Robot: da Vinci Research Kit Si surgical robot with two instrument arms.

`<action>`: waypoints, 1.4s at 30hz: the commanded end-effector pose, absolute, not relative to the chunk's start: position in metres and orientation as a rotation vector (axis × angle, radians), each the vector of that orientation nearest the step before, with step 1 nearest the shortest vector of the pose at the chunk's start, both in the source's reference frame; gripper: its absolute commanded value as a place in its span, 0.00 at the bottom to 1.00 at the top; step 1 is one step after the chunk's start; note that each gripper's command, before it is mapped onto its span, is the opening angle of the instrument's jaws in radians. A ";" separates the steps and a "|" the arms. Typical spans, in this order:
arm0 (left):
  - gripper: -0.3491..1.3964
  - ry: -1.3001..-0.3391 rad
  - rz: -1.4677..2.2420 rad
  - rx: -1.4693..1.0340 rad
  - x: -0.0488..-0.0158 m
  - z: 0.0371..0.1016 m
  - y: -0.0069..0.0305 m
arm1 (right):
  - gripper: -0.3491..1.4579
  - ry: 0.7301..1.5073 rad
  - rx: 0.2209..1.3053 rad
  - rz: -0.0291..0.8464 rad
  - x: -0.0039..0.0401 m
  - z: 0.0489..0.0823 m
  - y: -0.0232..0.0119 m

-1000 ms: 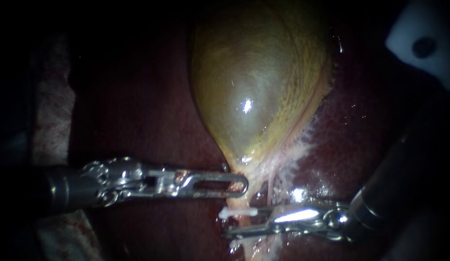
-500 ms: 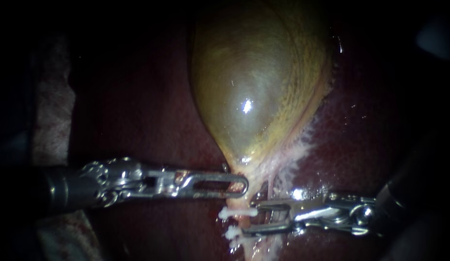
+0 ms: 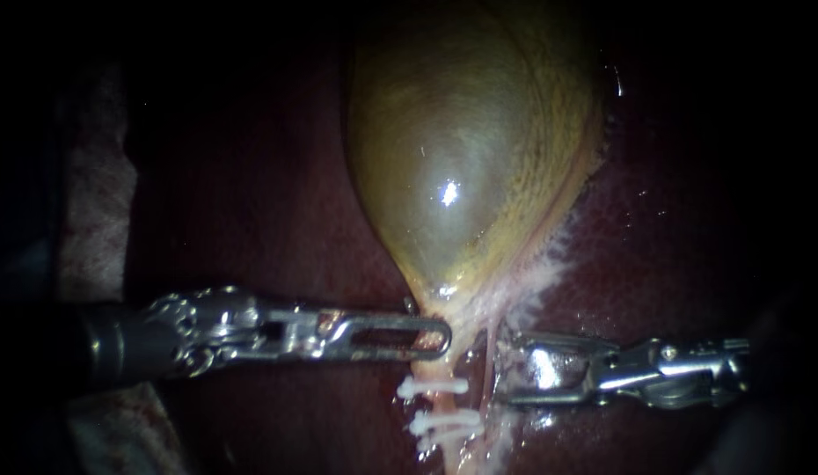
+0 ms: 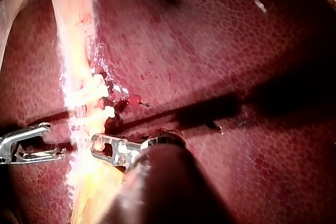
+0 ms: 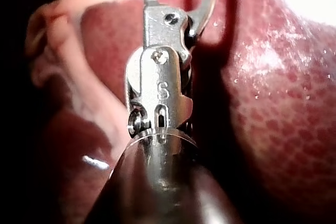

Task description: Going back third clip left tube

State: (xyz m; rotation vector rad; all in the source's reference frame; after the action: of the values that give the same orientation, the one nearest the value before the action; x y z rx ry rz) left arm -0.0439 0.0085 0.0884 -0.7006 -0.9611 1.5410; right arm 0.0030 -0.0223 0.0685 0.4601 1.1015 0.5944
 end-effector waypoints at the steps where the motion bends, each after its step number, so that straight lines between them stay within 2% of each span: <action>1: 0.00 -0.961 1.541 -0.701 -0.0439 0.0884 0.0086 | 0.51 1.112 0.449 0.586 0.0027 0.0683 -0.0222; 6: 0.00 -0.961 1.541 -0.701 -0.0439 0.0885 0.0086 | 0.51 1.140 0.405 0.557 0.0011 0.0676 -0.0219; 14: 0.00 -0.962 1.542 -0.701 -0.0439 0.0886 0.0087 | 0.52 1.103 0.309 0.530 -0.0005 0.0673 -0.0213; 27: 0.00 -0.959 1.543 -0.703 -0.0441 0.0894 0.0090 | 0.52 1.106 0.308 0.518 -0.0011 0.0671 -0.0213; 42: 0.00 -0.942 1.541 -0.712 -0.0489 0.0935 0.0086 | 0.52 1.108 0.309 0.518 -0.0004 0.0674 -0.0215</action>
State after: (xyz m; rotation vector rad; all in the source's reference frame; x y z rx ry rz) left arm -0.0492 0.0085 0.0937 -0.7122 -0.9440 1.5411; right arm -0.0004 -0.0215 0.0674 0.3085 1.1084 0.5179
